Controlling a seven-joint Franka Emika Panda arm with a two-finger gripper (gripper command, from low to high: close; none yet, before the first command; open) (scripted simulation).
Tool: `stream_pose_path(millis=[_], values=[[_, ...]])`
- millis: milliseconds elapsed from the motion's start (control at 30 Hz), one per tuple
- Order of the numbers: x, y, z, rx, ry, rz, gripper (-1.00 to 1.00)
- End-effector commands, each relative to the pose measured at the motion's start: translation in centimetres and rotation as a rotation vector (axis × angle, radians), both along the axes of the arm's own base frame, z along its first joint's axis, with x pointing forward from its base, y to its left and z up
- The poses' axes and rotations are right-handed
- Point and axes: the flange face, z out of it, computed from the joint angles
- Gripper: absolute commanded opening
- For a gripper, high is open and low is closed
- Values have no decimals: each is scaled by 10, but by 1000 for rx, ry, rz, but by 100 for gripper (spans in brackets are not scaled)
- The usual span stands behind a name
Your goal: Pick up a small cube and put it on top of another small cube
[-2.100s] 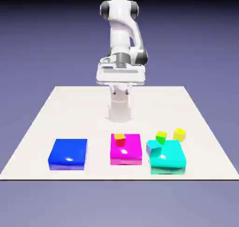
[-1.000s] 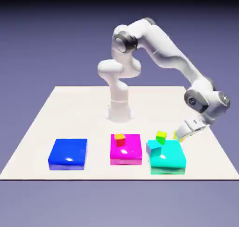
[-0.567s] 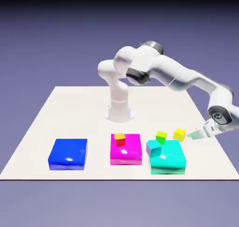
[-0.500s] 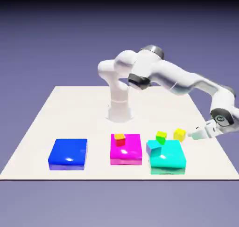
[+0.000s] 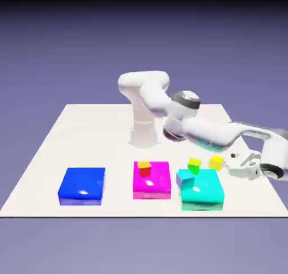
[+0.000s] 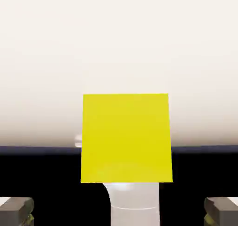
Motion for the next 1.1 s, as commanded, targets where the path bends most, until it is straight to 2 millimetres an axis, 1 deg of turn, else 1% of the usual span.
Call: stream_pose_path(millis=[0,167,267,300,333,567,600,633,733,833,967,1067], values=[[0,0,0,0,0,0,0],[-19,-25,-19,-3,-2,1,0],[-31,-39,-26,0,0,0,0],[-31,-39,-26,0,0,0,-100],[-31,-39,-26,0,0,0,-100],[-2,-3,-3,-1,-1,0,-100],[2,3,8,14,4,-9,-100],[17,1,25,34,11,-53,-100],[87,-42,49,25,15,-258,-100],[152,-95,77,26,18,-464,-100],[228,-181,119,42,17,-739,-100],[273,-254,154,66,11,-944,-100]])
